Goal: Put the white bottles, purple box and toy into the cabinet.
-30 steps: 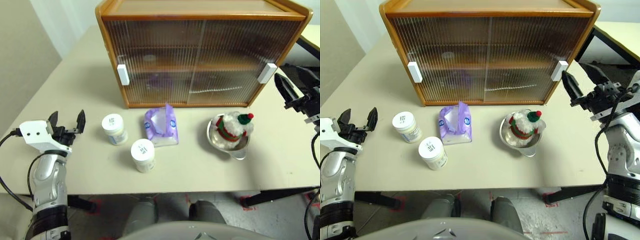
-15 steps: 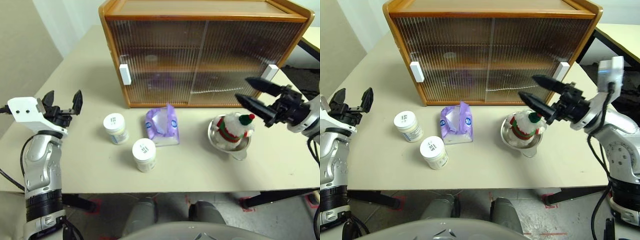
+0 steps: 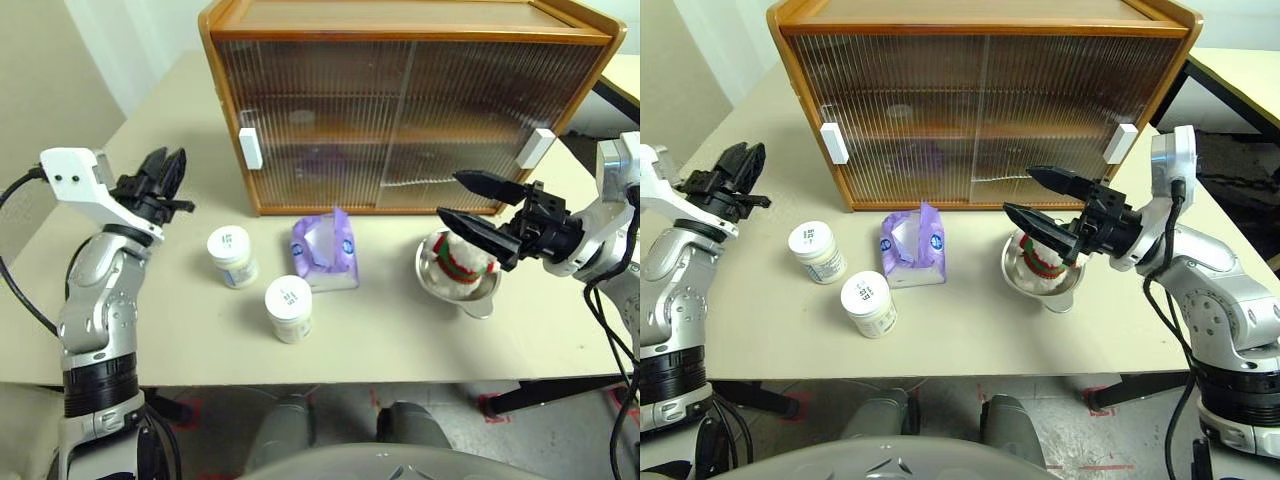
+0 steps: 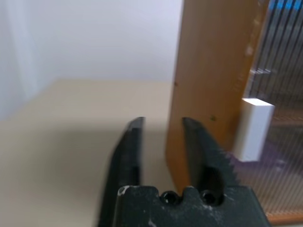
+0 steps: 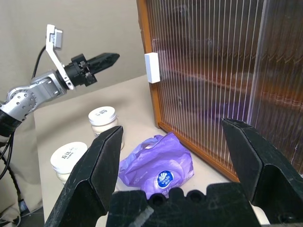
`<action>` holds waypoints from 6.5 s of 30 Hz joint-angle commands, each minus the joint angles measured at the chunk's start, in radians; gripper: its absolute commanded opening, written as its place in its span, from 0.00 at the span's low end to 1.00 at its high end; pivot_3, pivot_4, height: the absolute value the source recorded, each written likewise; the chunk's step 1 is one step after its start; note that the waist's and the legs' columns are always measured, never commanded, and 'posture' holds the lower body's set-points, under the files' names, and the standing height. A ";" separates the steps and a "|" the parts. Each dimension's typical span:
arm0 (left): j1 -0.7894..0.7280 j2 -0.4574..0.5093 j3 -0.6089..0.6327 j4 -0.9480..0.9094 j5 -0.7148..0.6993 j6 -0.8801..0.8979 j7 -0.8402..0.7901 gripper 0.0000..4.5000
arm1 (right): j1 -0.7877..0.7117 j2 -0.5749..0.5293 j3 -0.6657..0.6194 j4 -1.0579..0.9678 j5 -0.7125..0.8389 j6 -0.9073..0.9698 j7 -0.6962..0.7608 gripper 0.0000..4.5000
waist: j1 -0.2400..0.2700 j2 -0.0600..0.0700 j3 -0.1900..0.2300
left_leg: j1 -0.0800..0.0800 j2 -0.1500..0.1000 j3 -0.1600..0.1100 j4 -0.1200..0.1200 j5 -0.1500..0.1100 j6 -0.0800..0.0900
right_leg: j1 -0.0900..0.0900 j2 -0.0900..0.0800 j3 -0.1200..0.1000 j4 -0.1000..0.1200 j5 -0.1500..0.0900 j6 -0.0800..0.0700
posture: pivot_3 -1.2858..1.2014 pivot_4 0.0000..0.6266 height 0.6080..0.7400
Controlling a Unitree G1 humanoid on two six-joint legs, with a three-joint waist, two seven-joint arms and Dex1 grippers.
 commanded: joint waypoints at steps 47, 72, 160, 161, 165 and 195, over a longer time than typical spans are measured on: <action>-0.197 -0.065 -0.118 0.260 0.001 0.025 -0.172 0.00 | 0.010 0.039 -0.010 -0.040 0.010 -0.007 -0.041 1.00 | -0.007 -0.001 0.000 | 0.000 -0.001 0.001 0.003 0.002 0.004 | 0.000 0.002 0.001 0.002 0.001 0.001 | 0.52 0.00 1.00; -0.224 -0.078 -0.157 0.260 0.013 0.030 -0.193 0.00 | -0.026 0.082 -0.049 -0.055 0.043 -0.036 -0.079 1.00 | -0.011 -0.001 0.000 | 0.000 -0.001 0.001 0.004 0.003 0.004 | 0.001 0.002 0.001 0.002 0.001 0.001 | 0.51 0.00 1.00; -0.402 -0.294 -0.314 0.347 0.074 0.033 -0.275 0.00 | -0.003 0.100 -0.044 -0.063 0.024 -0.123 -0.105 1.00 | -0.085 -0.001 0.000 | -0.001 0.004 0.004 0.017 0.002 0.004 | 0.001 0.014 0.014 0.003 0.008 0.009 | 0.49 0.00 1.00; -0.392 -0.292 -0.313 0.329 0.071 0.042 -0.271 0.00 | -0.006 0.101 -0.041 -0.062 0.023 -0.122 -0.104 1.00 | -0.085 -0.001 0.000 | -0.001 0.004 0.004 0.017 0.002 0.004 | 0.001 0.014 0.014 0.003 0.009 0.009 | 0.49 0.00 1.00; -0.357 -0.279 -0.298 0.296 0.074 0.054 -0.242 0.00 | -0.004 0.105 -0.036 -0.066 0.023 -0.122 -0.104 1.00 | -0.085 -0.001 0.000 | -0.001 0.004 0.004 0.017 0.002 0.004 | 0.001 0.014 0.014 0.003 0.009 0.009 | 0.49 0.00 1.00; -0.509 -0.316 -0.313 0.660 0.161 -0.135 -0.286 0.00 | 0.026 0.102 -0.054 -0.101 0.029 -0.122 -0.136 1.00 | -0.088 -0.001 0.000 | -0.001 0.004 0.006 0.017 0.002 0.003 | 0.001 0.014 0.015 0.002 0.009 0.010 | 0.47 0.00 1.00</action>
